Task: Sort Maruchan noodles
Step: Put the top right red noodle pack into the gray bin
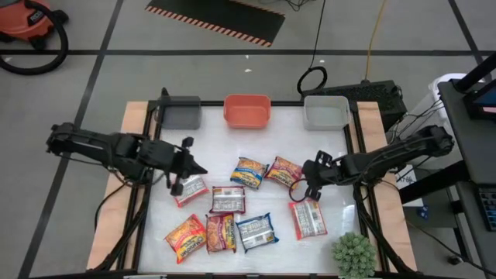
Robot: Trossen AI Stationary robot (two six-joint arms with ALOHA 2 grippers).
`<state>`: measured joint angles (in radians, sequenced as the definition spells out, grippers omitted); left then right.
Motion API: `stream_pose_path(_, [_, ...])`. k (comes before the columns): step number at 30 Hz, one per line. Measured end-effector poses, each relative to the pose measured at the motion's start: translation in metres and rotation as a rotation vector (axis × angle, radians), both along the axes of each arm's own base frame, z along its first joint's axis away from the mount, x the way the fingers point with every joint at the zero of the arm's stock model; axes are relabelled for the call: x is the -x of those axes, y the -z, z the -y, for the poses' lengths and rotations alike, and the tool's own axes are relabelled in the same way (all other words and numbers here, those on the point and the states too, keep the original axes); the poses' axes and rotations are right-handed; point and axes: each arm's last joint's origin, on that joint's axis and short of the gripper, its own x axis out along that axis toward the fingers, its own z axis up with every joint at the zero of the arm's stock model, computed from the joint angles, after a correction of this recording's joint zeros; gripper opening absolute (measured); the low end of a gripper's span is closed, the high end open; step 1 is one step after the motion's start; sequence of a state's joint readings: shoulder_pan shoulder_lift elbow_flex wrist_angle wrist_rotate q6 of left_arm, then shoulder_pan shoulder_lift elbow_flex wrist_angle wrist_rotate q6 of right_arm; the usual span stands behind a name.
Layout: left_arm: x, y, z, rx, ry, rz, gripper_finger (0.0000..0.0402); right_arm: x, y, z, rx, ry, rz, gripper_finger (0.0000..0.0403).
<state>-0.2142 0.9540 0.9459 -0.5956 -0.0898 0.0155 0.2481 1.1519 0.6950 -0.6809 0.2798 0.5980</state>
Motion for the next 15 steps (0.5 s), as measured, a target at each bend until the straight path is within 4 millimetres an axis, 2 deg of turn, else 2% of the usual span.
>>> stream_pose_path(8, [-0.022,0.021,0.010,-0.032,0.027,-0.113,0.0001,0.013,0.038,0.004,0.064,-0.058,0.006,0.0183])
stream_pose_path(15, [-0.032,0.034,0.017,-0.084,0.079,-0.166,0.0001,0.023,0.061,0.011,0.169,-0.080,0.036,0.0198])
